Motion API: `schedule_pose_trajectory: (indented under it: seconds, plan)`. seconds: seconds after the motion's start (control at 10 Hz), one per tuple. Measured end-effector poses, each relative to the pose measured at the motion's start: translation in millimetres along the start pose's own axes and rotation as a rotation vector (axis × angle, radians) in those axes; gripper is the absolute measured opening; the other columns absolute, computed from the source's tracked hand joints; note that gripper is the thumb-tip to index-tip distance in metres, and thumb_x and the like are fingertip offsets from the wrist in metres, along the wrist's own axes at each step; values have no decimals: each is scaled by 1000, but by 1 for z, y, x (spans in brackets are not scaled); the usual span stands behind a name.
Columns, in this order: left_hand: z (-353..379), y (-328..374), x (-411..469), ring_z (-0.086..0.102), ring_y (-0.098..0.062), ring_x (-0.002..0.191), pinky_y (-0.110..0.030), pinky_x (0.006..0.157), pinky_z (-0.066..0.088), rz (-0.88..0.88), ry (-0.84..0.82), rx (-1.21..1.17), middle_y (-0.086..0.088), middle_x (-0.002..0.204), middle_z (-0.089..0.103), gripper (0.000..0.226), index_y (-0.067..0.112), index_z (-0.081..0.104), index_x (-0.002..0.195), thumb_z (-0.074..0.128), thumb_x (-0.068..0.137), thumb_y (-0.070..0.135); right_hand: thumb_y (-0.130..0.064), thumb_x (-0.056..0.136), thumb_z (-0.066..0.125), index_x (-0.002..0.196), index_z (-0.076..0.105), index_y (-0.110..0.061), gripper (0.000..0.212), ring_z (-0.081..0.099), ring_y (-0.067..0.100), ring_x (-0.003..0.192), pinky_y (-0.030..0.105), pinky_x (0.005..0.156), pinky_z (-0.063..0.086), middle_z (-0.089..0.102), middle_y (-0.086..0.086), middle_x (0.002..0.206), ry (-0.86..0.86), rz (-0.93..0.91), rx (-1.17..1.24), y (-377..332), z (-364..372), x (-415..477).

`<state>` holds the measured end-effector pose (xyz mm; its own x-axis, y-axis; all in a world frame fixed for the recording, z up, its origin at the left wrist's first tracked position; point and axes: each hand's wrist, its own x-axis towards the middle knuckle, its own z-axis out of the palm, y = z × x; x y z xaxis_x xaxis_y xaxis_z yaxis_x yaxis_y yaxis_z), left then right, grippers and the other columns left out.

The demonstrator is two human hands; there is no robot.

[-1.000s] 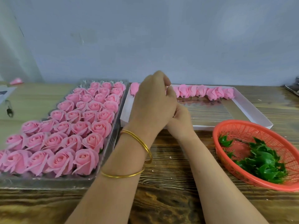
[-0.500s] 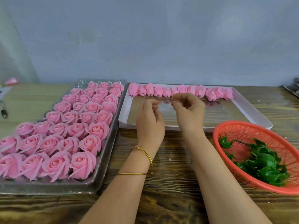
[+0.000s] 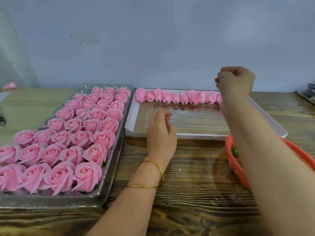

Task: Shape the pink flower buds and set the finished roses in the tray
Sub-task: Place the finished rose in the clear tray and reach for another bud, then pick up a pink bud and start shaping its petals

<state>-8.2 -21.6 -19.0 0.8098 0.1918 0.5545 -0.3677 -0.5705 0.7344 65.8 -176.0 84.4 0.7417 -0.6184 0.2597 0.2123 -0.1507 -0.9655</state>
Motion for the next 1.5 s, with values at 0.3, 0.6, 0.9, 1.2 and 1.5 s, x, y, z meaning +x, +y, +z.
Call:
schedule_pose_trajectory:
  seconds: [0.3, 0.6, 0.9, 1.2, 1.5]
  plan:
    - [0, -2, 1, 47, 2, 89, 3, 74, 35, -3, -75, 19, 4, 107, 56, 22, 15, 57, 108, 53, 93, 0, -4, 84, 47, 103, 63, -3, 25, 66, 24, 94, 34, 89, 57, 66, 13, 108, 104, 115, -230, 2, -27, 97]
    - [-1, -2, 1, 46, 2, 89, 3, 76, 34, 11, -109, 33, 8, 102, 53, 21, 15, 59, 105, 54, 91, 0, -5, 91, 60, 83, 52, -6, 12, 45, 20, 53, 23, 40, 43, 45, 12, 67, -110, 359, -544, 56, -53, 120]
    - [0, -1, 1, 50, -1, 89, 1, 77, 38, 42, -86, 38, 6, 99, 56, 19, 13, 61, 102, 55, 91, -1, -5, 95, 53, 71, 38, -18, 32, 42, 15, 61, 14, 24, 34, 43, 3, 75, -213, 316, -603, 102, -66, 133]
    - [1, -3, 0, 49, 7, 83, 1, 77, 38, 25, -102, 43, 7, 97, 57, 16, 16, 62, 100, 55, 93, 2, -4, 91, 56, 69, 50, -20, 28, 53, 15, 61, 11, 33, 41, 56, 1, 74, -254, 293, -456, 120, -57, 137]
    - [0, -2, 0, 51, 6, 78, -1, 70, 40, 3, -95, 46, 10, 90, 55, 17, 17, 62, 97, 56, 92, 2, -22, 92, 61, 132, 49, -15, 42, 62, 35, 113, 48, 95, 53, 55, 18, 131, -197, 276, -564, 130, -51, 144]
